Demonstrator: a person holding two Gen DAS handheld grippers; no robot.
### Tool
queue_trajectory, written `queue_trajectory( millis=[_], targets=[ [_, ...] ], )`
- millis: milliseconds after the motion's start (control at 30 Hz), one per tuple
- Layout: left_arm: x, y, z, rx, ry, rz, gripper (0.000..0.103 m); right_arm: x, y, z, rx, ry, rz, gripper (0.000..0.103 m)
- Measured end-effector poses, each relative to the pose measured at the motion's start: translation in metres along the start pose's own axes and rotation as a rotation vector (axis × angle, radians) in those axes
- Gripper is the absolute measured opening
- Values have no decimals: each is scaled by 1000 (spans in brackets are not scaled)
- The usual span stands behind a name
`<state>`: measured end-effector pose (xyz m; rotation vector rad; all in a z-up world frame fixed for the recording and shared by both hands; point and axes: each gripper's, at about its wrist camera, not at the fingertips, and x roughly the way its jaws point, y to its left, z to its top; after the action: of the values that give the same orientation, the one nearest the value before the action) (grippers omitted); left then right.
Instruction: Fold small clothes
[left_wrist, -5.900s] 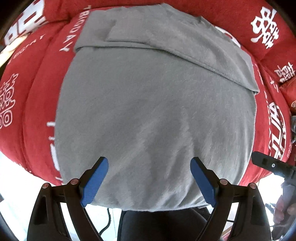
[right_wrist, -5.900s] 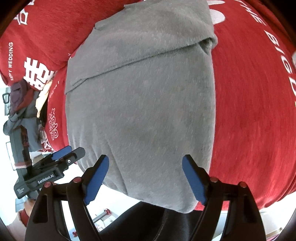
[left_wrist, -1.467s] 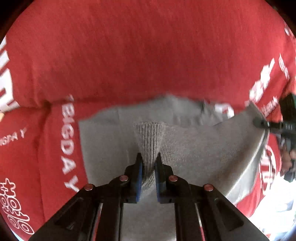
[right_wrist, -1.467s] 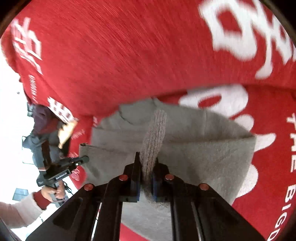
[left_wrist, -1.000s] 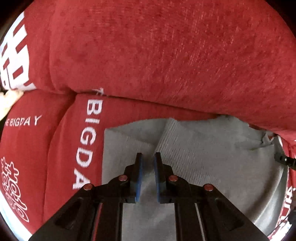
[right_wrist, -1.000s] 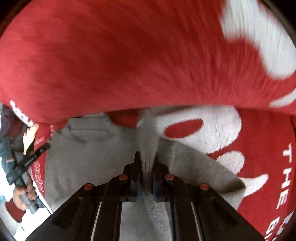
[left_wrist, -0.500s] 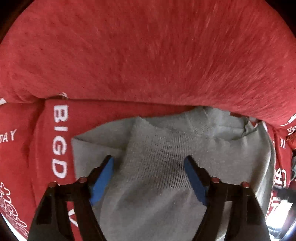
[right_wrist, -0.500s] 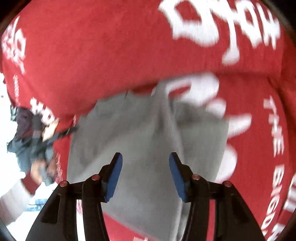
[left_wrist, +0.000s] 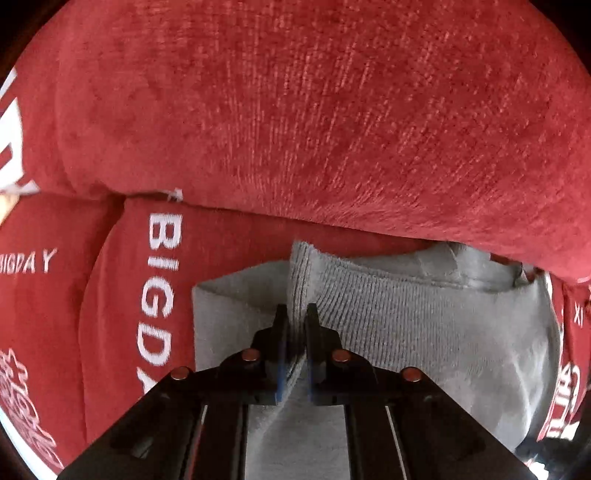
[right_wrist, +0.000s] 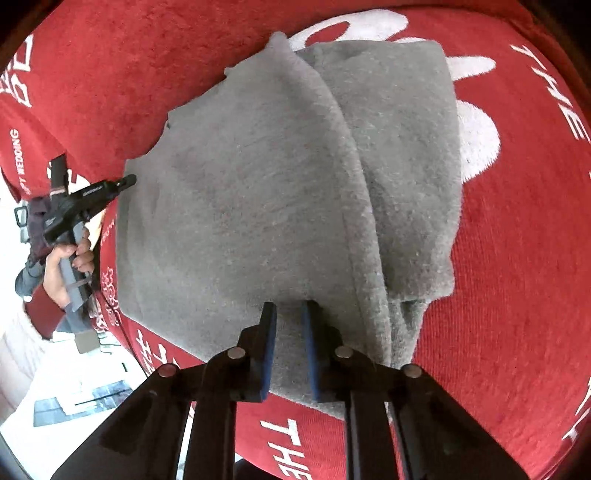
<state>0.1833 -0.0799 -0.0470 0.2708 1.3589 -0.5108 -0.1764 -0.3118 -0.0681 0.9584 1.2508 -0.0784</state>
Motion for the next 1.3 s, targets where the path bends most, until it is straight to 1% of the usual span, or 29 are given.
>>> queue_trajectory(
  millis=[100,233,300,367,400,433,467,500,533,600,700,800,867,967,1133,1200,1300],
  targets=[
    [-11,-10,-7,13,-1,28,9,1,1,-2,1,0,-1,15],
    [-36,-16,-28,32,-4,46,9,6,9,1,-6,3,-4,16],
    [-52,-19,-47,21,5,45,9,8,11,2,-10,0,-6,18],
    [-59,-22,-65,-1,18,35,9,9,13,1,-11,-4,-11,18],
    [-64,-21,-76,-18,27,30,24,10,13,1,-11,-5,-11,18],
    [-68,-20,-87,-36,37,32,75,10,12,1,-7,-7,-10,18],
    [-74,-19,-101,-66,41,64,100,10,12,0,-2,-7,-9,18],
    [-79,-15,-110,-77,18,84,101,9,12,0,1,-6,-8,19],
    [-82,-13,-117,-78,20,87,101,9,12,0,2,-5,-8,19],
    [-81,-14,-134,-94,58,90,101,9,12,0,-2,-2,-10,19],
    [-78,-7,-156,-96,89,129,101,9,12,1,-7,0,-11,19],
    [-72,4,-168,-116,113,106,101,9,13,0,-13,0,-13,20],
    [-74,8,-175,-132,121,107,101,9,16,0,-22,-1,-18,22],
    [-74,17,-183,-152,124,70,101,10,21,-2,-42,-6,-32,27],
    [-75,27,-194,-144,119,61,101,13,38,-5,-88,-13,-84,47],
    [-74,30,-196,-141,121,52,101,14,45,-5,-92,-14,-110,52],
    [-74,35,-200,-126,127,41,101,14,53,-8,-84,-23,-159,53]
  ],
)
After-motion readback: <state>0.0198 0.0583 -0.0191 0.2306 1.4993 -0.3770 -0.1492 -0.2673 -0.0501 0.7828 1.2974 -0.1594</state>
